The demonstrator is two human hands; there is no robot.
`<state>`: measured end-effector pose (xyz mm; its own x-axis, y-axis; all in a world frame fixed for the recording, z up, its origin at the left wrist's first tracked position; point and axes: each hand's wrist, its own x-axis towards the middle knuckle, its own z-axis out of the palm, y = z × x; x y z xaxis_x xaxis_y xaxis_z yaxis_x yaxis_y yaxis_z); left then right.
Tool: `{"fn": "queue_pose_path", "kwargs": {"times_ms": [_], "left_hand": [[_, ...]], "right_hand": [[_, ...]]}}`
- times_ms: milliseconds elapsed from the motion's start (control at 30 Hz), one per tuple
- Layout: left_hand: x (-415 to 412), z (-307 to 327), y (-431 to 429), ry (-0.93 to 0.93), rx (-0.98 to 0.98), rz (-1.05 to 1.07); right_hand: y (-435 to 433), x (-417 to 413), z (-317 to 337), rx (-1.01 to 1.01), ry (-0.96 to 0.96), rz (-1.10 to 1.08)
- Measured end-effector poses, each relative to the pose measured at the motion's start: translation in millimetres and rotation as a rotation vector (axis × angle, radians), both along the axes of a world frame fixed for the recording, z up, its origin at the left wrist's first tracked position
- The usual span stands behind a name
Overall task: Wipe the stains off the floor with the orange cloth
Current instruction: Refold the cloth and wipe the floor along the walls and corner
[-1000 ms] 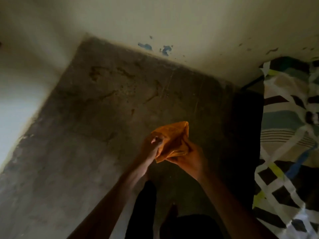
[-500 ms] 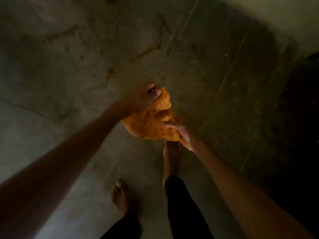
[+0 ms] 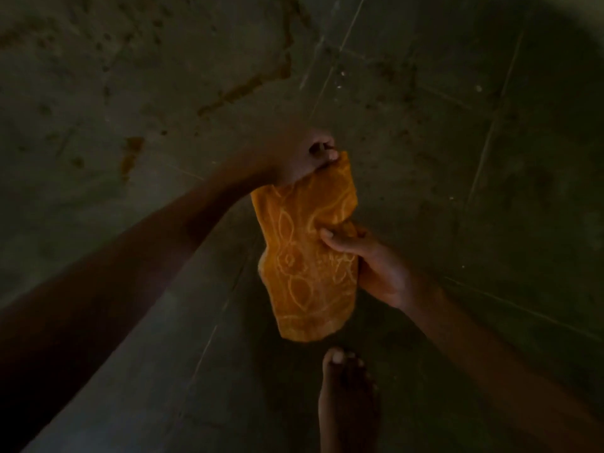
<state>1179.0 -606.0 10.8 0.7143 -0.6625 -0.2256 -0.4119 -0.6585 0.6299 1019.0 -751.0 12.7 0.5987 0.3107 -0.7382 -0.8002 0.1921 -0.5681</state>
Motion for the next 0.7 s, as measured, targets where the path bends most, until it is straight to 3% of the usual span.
{"fn": "queue_pose_path", "kwargs": {"times_ms": [100,133,200,300,367,467,600,700], "left_hand": [[-1,-3,-17,0.010,-0.069,0.032],[-8,-3,-22,0.153,-0.235,0.131],[-19,5,-34,0.654,-0.656,0.422],[-35,15,-33,1.149,-0.878,0.726],[-53,10,-37,1.375,-0.917,0.709],[-74,-4,-42,1.704,-1.073,0.463],[-71,5,-45,1.621,-1.136,0.473],[-50,16,-27,1.336,-0.828,0.535]], "right_hand": [[-10,11,19,-0.051,-0.076,-0.068],[-15,14,33,-0.066,-0.131,-0.108],[-22,19,60,-0.096,-0.207,-0.209],[-30,19,86,-0.087,-0.241,-0.302],[-38,16,91,-0.030,-0.215,-0.396],[-44,12,87,0.028,-0.159,-0.471],[-55,11,82,-0.036,-0.126,-0.573],[-66,8,71,-0.148,-0.117,-0.607]]}}
